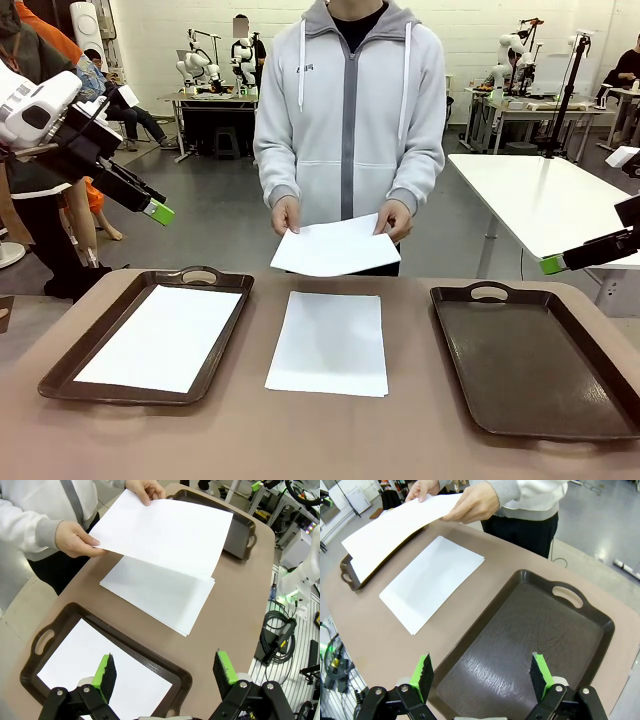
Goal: Sort the A4 documents.
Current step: Receive the A4 Paper.
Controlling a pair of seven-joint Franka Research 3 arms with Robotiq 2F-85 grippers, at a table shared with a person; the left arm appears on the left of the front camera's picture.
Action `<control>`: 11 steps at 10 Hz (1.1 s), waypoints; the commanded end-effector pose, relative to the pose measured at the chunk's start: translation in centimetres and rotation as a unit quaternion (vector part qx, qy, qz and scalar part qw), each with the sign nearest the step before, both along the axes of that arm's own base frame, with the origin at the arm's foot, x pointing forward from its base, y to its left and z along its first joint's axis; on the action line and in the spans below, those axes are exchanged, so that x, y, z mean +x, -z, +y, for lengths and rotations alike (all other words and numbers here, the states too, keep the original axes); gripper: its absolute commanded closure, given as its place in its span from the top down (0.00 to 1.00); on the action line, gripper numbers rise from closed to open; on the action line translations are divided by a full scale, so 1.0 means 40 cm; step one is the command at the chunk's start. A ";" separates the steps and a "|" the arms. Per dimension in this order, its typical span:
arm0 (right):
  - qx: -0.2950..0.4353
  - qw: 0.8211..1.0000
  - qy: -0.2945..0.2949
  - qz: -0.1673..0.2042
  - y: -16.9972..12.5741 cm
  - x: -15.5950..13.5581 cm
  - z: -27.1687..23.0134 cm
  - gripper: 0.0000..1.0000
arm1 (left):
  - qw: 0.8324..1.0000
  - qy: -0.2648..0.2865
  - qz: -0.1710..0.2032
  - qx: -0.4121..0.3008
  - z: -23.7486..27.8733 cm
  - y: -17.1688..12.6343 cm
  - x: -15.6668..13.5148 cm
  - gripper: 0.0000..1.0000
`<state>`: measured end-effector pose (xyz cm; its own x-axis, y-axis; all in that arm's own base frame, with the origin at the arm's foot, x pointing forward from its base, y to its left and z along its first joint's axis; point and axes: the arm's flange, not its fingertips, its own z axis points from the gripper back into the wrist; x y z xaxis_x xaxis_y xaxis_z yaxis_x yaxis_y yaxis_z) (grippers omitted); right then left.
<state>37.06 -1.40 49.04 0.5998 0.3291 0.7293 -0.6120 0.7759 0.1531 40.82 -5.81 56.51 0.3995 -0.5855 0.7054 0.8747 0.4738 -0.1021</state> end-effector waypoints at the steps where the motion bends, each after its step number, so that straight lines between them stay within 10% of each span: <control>1: 0.011 1.000 -0.006 0.001 0.004 0.002 0.003 1.00 | 1.000 0.007 -0.006 0.001 0.004 0.002 -0.003 1.00; 11: 0.011 1.000 -0.006 0.001 0.004 0.002 0.003 1.00 | 1.000 0.007 -0.006 0.001 0.004 0.002 -0.003 1.00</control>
<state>37.06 -1.40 49.04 0.5998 0.3291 0.7293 -0.6120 0.7759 0.1531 40.82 -5.81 56.51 0.3995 -0.5855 0.7054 0.8747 0.4738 -0.1021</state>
